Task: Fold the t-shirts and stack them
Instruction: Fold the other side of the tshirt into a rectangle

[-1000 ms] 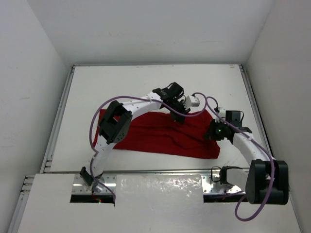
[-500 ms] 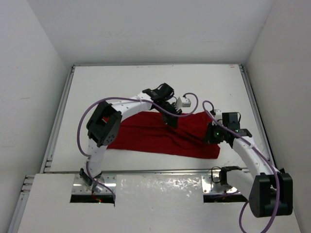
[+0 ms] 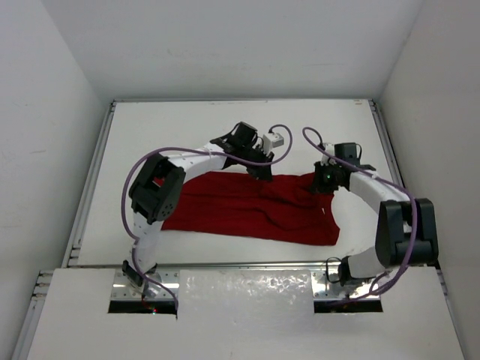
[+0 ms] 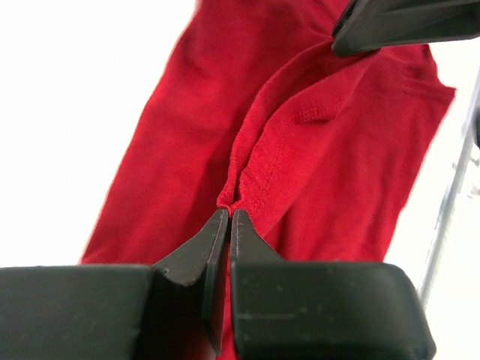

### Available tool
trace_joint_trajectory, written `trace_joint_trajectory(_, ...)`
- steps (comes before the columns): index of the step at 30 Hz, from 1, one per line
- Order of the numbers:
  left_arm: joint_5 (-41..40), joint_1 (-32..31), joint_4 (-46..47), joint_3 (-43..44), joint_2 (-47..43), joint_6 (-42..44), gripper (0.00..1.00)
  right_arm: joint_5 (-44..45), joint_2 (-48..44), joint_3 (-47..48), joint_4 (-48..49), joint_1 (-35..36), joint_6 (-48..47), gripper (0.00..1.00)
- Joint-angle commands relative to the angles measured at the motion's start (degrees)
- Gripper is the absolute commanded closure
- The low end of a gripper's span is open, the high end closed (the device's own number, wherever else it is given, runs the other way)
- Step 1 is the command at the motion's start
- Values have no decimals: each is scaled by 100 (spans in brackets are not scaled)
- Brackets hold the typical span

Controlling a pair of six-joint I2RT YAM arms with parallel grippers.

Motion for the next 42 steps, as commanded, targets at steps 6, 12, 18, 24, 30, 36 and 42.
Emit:
trace_joint_trajectory(6, -671, 76, 844, -187, -61, -554, 100, 459, 725, 619, 558, -51, -90, 100)
trace_joint_trajectory(12, -680, 85, 897, -205, 62, -598, 100, 486, 972, 794, 673, -86, -20, 100)
trace_joint_trajectory(18, -680, 76, 871, -275, 211, -695, 100, 783, 1122, 997, 471, -95, 7, 69)
trace_joint_trajectory(24, -786, 85, 888, -398, 211, -774, 100, 1022, 279, 884, 636, -156, 427, 55)
trace_joint_trajectory(30, -1049, 76, 836, -407, 211, -827, 100, 916, -793, -371, 1041, -121, 850, 55)
trace_joint_trajectory(36, -812, 67, 801, -425, 255, -783, 96, 390, -1041, -928, 1691, 151, 1000, 78)
trace_joint_trajectory(42, -1049, 23, 704, -425, 255, -739, 83, 538, -603, -1138, 1939, 327, 1351, 91)
